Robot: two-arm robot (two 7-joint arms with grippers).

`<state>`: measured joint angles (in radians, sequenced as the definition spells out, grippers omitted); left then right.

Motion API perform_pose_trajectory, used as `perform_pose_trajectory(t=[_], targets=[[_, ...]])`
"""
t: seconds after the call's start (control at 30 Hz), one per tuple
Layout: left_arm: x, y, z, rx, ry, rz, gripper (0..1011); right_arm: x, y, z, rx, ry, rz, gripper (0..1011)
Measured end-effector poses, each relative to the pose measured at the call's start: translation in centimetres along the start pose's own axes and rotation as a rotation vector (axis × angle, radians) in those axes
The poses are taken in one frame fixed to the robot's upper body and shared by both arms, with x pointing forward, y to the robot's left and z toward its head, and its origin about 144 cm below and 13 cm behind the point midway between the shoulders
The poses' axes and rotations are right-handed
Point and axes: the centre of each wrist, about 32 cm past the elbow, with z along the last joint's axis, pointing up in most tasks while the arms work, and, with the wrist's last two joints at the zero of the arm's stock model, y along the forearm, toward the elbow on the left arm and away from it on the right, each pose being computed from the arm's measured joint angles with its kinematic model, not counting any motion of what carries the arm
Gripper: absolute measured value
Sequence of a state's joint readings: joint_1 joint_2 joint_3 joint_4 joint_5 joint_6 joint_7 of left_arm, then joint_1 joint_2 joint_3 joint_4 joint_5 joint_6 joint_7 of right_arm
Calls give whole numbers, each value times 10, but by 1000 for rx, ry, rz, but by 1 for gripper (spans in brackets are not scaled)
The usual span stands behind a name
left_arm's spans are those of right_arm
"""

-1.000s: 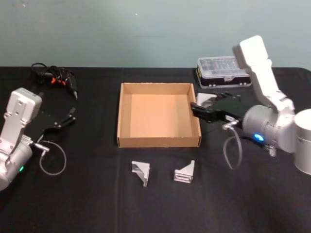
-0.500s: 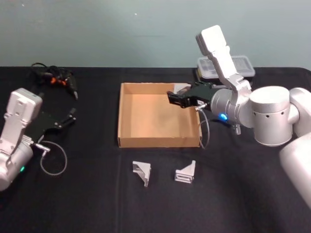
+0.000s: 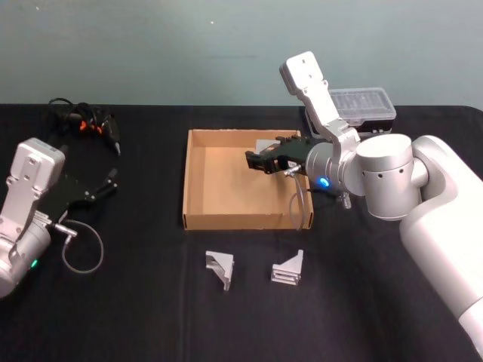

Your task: Use one hand to pick up the angle iron from the table and place it into the box.

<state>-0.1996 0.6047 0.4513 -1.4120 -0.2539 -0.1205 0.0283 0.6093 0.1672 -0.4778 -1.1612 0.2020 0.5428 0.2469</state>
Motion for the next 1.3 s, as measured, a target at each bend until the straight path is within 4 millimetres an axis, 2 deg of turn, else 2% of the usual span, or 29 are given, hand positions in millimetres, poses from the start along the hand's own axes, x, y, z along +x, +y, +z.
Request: perform_pose_trajectory(t=[0.43, 0.7, 0.8, 0.87, 0.93, 1.03, 1.3], targets=[[0, 0, 0, 0, 0, 0, 1011, 0, 15, -1, -43, 15, 3, 744], [0, 0, 0, 0, 0, 0, 1011, 0, 14, -1, -40, 14, 4, 744], [0, 0, 0, 0, 0, 0, 1011, 0, 14, -1, -40, 13, 3, 805], [0, 0, 0, 0, 0, 0, 1011, 0, 14, -1, -39, 13, 4, 893], [0, 0, 0, 0, 0, 0, 1011, 0, 14, -1, -39, 13, 4, 902], [0, 0, 0, 0, 0, 0, 1011, 0, 13, -1, -39, 13, 4, 997], [0, 0, 0, 0, 0, 0, 1011, 0, 13, -1, -38, 13, 5, 1000]])
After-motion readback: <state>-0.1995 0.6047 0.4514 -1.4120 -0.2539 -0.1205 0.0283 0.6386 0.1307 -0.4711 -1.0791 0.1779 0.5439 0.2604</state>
